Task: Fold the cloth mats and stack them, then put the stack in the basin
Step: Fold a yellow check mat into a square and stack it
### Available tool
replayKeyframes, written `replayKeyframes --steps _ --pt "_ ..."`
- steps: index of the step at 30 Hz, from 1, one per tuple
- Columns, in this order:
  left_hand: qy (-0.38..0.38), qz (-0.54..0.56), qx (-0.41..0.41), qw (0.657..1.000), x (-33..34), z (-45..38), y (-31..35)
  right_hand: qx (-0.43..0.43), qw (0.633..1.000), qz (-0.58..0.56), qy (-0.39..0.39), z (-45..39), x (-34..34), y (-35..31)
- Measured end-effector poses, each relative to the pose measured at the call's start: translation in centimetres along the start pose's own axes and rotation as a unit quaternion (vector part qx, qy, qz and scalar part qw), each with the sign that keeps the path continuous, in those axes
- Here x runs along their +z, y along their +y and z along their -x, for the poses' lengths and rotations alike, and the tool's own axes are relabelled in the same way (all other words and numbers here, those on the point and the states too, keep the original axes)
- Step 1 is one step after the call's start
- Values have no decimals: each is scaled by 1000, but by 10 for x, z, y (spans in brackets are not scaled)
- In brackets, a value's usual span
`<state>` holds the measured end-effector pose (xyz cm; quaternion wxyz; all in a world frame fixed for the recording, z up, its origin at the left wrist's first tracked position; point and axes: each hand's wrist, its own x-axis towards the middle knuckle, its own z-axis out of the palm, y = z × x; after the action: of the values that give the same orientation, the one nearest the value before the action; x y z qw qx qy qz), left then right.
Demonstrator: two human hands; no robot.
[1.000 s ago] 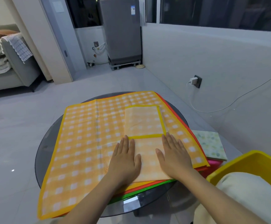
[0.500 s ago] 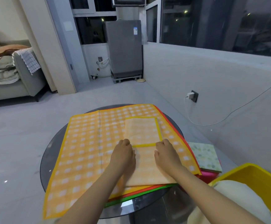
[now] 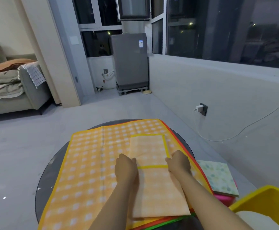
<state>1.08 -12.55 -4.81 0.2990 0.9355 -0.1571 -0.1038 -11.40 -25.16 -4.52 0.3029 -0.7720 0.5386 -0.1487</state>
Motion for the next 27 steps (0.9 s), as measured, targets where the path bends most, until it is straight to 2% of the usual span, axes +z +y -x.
replayKeyframes --steps 5,7,11,13,16,20,24,27 --pt "-7 10 -28 1000 6 -12 -1 40 998 -53 -17 -9 -1 1" --pt "-12 57 -36 998 3 -13 -4 53 990 -128 -26 -11 -2 2" --pt "-22 217 -59 974 -4 -9 -9 77 939 -333 -48 -7 -8 6" --pt "-30 287 -56 956 -5 -5 -13 65 913 -398 -68 -3 -14 11" --pt "-67 387 -49 918 -14 2 -15 37 892 -434 -117 -1 -23 20" --pt "-118 474 -90 868 -28 12 -11 27 872 -453 -180 -4 -26 30" --pt "-134 508 -79 847 -34 20 -18 12 850 -486 -201 2 -31 33" --pt "-142 509 -56 847 -37 22 -22 19 844 -497 -202 6 -35 33"
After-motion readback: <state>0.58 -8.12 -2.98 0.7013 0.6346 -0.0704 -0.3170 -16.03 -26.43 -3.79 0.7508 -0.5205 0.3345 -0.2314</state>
